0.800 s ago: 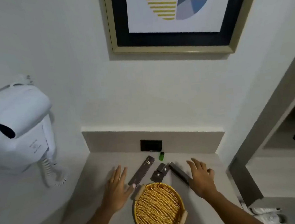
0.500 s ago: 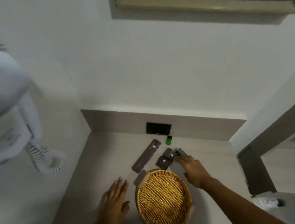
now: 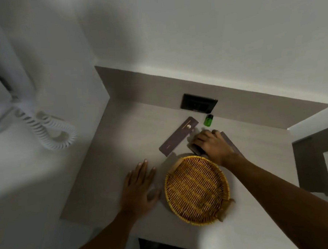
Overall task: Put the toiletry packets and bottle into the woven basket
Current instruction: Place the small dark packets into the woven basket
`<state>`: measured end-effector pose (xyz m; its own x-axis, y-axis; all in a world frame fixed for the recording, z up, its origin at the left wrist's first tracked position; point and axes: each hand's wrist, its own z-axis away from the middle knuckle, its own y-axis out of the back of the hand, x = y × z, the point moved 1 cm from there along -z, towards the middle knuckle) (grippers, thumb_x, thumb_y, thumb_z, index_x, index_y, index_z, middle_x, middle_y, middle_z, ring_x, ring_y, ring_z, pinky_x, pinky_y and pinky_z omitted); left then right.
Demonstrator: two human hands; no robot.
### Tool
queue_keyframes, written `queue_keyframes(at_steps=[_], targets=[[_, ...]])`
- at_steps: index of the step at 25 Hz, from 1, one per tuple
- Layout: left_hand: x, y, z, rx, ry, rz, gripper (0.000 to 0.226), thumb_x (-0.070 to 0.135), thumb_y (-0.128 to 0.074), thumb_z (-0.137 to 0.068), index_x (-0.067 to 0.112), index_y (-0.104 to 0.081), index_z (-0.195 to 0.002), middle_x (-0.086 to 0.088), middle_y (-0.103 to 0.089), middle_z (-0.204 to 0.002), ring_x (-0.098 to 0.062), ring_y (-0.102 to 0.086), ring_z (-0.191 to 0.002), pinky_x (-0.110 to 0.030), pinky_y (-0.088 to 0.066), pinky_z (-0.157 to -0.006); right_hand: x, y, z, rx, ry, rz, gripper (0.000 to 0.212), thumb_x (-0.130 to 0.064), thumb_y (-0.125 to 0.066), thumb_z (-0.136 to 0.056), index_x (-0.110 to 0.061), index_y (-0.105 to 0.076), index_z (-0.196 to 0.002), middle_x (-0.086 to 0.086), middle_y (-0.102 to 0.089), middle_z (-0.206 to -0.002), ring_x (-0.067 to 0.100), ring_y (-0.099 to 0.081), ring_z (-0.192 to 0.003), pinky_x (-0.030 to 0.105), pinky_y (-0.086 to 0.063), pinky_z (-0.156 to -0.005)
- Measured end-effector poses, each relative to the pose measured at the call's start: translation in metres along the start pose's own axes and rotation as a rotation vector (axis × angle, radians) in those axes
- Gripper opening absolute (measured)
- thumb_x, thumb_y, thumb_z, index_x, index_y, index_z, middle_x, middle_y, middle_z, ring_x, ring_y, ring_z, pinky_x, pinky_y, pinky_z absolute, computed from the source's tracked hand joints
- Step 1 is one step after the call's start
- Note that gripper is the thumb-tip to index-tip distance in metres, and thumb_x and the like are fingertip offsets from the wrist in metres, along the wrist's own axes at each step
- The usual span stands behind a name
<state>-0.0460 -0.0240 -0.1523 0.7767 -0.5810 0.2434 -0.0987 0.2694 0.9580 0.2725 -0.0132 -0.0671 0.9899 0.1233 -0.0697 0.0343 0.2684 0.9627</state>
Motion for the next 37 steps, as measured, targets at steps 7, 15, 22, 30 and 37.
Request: queue_keyframes(at_steps=[7,15,22,30,37], targets=[[-0.002,-0.002,-0.001,-0.013,0.002,0.054,0.078,0.068,-0.038,-0.091,0.026,-0.028,-0.156,-0.010,-0.014,-0.167,-0.028,-0.010,-0.154,-0.050,-0.015,-0.120,-0.051,-0.020,0.070,0.072,0.108,-0.296,0.055,-0.023,-0.065,-0.085,-0.025,-0.047,-0.136,0.004,-0.051,-0.142,0.025,-0.041,-0.134,0.049,-0.038,-0.106],[-0.005,-0.008,-0.002,-0.004,-0.009,0.050,0.081,0.070,-0.040,-0.089,0.027,-0.025,-0.156,-0.008,-0.014,-0.168,-0.027,-0.010,-0.154,-0.049,-0.015,-0.120,-0.101,-0.078,0.082,-0.140,0.218,-0.307,0.051,-0.012,-0.058,-0.091,-0.018,-0.043,-0.139,0.009,-0.046,-0.147,0.029,-0.036,-0.138,0.043,-0.032,-0.112],[-0.006,-0.011,-0.003,0.045,-0.013,0.064,0.081,0.071,-0.039,-0.089,0.027,-0.027,-0.156,-0.008,-0.017,-0.167,-0.027,-0.012,-0.154,-0.048,-0.017,-0.120,-0.101,-0.069,0.083,-0.213,0.231,-0.291,0.055,-0.029,-0.059,-0.090,-0.019,-0.040,-0.141,0.009,-0.042,-0.149,0.029,-0.034,-0.139,0.043,-0.032,-0.111],[-0.009,-0.019,-0.003,0.065,-0.014,0.059,0.080,0.070,-0.038,-0.090,0.028,-0.026,-0.156,-0.008,-0.015,-0.168,-0.028,-0.013,-0.154,-0.049,-0.018,-0.119,0.017,-0.020,0.026,0.200,-0.466,-0.245,0.060,-0.044,-0.062,-0.085,-0.017,-0.043,-0.136,0.013,-0.053,-0.138,0.031,-0.045,-0.124,0.046,-0.039,-0.098],[-0.009,-0.021,-0.002,0.073,0.002,0.049,0.081,0.066,-0.047,-0.087,0.031,-0.023,-0.157,-0.005,-0.015,-0.168,-0.026,-0.015,-0.154,-0.047,-0.016,-0.119,0.034,-0.009,-0.006,0.120,-0.412,-0.127,0.059,-0.036,-0.068,-0.082,-0.017,-0.046,-0.133,0.013,-0.054,-0.136,0.032,-0.034,-0.131,0.054,-0.022,-0.104]])
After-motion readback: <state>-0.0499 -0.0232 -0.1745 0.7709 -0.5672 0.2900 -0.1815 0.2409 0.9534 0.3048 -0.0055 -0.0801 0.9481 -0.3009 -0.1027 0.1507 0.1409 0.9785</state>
